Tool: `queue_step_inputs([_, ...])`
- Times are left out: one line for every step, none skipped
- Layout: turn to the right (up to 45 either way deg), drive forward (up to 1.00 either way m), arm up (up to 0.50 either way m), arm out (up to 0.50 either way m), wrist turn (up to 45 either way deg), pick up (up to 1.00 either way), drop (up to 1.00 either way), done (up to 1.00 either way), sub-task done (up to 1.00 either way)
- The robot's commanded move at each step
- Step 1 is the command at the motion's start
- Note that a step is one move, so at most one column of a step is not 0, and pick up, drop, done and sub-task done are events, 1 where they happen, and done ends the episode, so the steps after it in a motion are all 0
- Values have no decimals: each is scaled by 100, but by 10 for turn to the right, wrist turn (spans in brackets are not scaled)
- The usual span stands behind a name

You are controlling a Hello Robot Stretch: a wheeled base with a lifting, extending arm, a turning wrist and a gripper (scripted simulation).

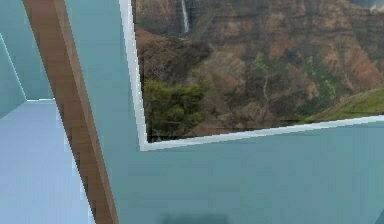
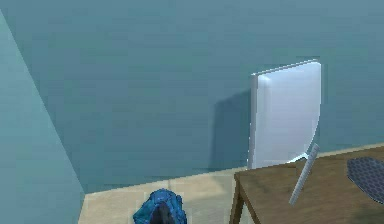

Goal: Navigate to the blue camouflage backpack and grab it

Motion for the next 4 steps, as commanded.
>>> queue_step_inputs([0, 0, 0, 26, 0, 0, 0, 0, 0])
queue_step_inputs([0, 0, 0, 0, 450, 0, 0, 0, 0])
queue_step_inputs([0, 0, 0, 0, 450, 0, 0, 0, 0])
queue_step_inputs([0, 0, 0, 0, 450, 0, 0, 0, 0])
